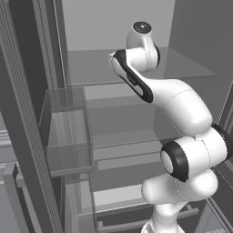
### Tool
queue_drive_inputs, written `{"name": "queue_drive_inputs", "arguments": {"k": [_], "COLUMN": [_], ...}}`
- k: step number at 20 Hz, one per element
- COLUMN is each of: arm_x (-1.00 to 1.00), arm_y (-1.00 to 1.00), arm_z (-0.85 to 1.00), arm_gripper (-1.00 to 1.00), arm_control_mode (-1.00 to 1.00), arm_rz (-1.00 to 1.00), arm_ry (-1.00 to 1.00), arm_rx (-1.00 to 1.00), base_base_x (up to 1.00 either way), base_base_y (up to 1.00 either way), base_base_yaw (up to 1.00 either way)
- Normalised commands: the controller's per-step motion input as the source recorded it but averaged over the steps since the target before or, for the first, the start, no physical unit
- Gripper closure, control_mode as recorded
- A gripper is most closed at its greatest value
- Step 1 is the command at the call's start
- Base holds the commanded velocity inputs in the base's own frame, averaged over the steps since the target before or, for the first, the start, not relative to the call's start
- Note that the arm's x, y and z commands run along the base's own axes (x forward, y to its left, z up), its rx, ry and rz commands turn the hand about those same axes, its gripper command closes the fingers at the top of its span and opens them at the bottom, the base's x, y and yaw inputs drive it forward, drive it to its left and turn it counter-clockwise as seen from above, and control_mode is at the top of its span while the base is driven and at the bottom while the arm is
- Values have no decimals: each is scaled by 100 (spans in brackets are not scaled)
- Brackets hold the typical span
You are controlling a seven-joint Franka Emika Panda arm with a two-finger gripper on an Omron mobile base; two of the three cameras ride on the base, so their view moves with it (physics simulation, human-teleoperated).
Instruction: Grab a lemon wedge from the fridge and one ice cube from the ice bowl, and put them in the glass of lemonade.
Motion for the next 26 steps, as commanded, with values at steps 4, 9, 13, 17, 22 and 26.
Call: {"name": "queue_drive_inputs", "arguments": {"k": [4,9,13,17,22,26], "arm_x": [0,0,-41,-97,-100,-100], "arm_y": [0,0,-16,-54,-45,-25], "arm_z": [0,0,13,12,0,-4], "arm_gripper": [100,100,100,100,100,100], "arm_control_mode": [-100,-100,-100,-100,-100,-100], "arm_rz": [0,0,0,0,4,12], "arm_ry": [0,0,0,-4,-9,-8], "arm_rx": [0,0,2,11,13,11], "base_base_x": [0,0,0,0,0,0], "base_base_y": [0,0,0,0,0,0], "base_base_yaw": [0,0,0,0,0,0]}}
